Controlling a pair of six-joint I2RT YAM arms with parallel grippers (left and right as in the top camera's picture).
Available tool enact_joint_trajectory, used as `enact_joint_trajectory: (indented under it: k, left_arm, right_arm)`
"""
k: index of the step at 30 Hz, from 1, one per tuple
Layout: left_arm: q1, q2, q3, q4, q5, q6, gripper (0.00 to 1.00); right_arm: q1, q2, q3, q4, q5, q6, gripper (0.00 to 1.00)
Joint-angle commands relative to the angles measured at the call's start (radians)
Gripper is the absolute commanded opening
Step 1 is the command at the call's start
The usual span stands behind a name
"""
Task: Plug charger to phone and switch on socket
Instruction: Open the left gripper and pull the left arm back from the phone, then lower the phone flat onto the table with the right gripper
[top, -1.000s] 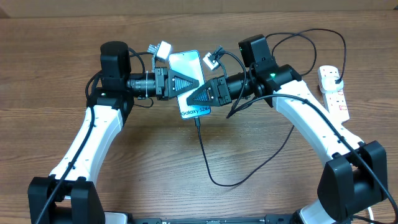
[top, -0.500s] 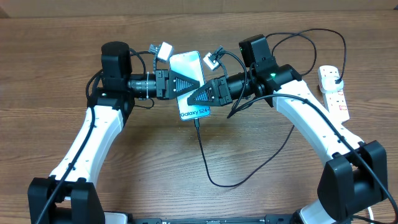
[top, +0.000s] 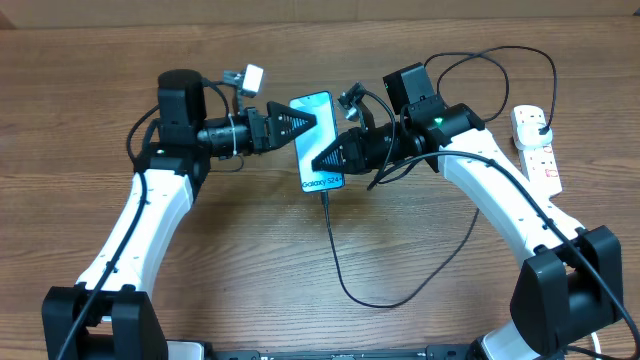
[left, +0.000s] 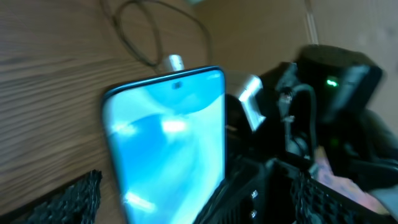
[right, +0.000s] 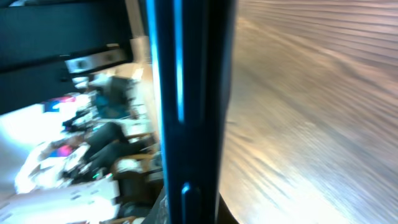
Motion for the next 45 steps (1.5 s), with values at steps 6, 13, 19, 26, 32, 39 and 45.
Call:
enact_joint_trajectory:
  k: [6, 13, 19, 26, 32, 39, 45]
  left_arm:
    - [0.032, -0.017, 0.004, -0.297, -0.47, 0.12, 1.0]
    - [0.032, -0.017, 0.004, -0.436, -0.813, 0.119, 1.0]
    - [0.032, -0.017, 0.004, -0.451, -0.895, 0.119, 1.0]
    - [0.032, -0.017, 0.004, -0.451, -0.897, 0.119, 1.0]
    - [0.032, -0.017, 0.004, -0.451, -0.897, 0.119, 1.0]
    - [0.032, -0.017, 0.004, -0.451, -0.897, 0.119, 1.0]
    - [0.032, -0.017, 0.004, -0.451, -0.897, 0.119, 1.0]
  right_arm:
    - [0.006, 0.041, 0.011, 0.004, 0.256, 0.112, 0.04]
    - [0.018, 0.123, 0.011, 0.028, 0.256, 0.112, 0.04]
    - [0.019, 0.182, 0.011, 0.051, 0.257, 0.116, 0.04]
    - [0.02, 0.269, 0.011, 0.071, 0.256, 0.138, 0.04]
    - [0.04, 0.327, 0.011, 0.103, 0.253, 0.154, 0.04]
    - [0.07, 0.348, 0.011, 0.123, 0.256, 0.176, 0.04]
    - [0.091, 0.349, 0.011, 0.151, 0.257, 0.176, 0.04]
